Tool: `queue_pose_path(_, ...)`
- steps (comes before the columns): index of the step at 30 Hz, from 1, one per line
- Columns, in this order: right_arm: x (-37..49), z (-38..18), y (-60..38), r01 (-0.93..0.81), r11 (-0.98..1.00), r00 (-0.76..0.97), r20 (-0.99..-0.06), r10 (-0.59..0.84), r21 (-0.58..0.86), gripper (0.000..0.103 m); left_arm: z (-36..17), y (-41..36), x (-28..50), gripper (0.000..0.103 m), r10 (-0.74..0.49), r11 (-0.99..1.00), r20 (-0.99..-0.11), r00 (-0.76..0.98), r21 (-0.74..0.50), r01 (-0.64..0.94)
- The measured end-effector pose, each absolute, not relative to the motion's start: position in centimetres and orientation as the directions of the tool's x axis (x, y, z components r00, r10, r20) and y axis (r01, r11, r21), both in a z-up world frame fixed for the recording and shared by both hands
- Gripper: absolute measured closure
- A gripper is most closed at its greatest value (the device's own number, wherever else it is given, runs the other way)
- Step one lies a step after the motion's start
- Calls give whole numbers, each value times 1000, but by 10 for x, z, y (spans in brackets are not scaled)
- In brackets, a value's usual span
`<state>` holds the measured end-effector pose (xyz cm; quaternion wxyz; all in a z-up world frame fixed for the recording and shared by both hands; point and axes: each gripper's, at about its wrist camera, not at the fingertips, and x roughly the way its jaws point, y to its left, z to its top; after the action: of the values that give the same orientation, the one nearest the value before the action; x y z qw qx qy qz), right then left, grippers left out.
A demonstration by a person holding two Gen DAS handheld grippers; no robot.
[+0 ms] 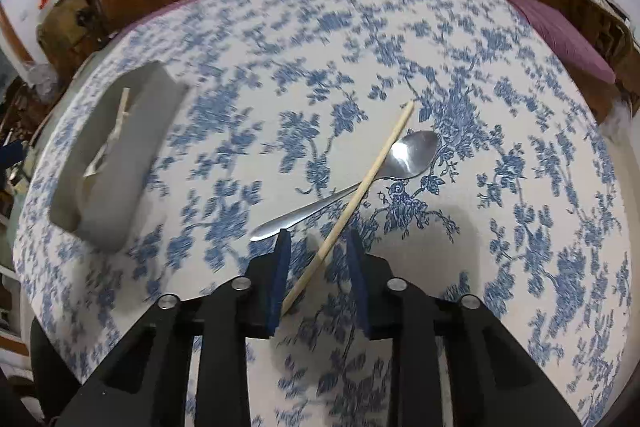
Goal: Organize utensils
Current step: 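Move the right tool to the wooden chopstick and grasp it, then grasp the metal spoon with the left tool while the right tool lifts the chopstick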
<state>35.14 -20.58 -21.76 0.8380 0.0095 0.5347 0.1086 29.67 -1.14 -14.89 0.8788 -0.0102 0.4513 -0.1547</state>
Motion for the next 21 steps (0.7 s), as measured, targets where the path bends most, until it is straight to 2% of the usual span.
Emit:
queue_pose_path(8,371,-232,-200,-170,984,382,-918,107,44,75,-154,-34,297,22,-285,944,-801,527,-138,300)
queue_pose_path(12,371,-233,-199,-180,984,382,-922,68,-2,91,-156,-42,300,22,-284,942,-804,522,-134,307)
queue_pose_path(17,363,-232,-214,-167,986,377,-923,73,10,97,-160,-58,304,22,-290,937,-809,511,-131,324)
queue_pose_path(21,352,-227,-229,-152,987,391,-915,101,44,97,-167,-79,308,22,-298,928,-817,493,-126,351)
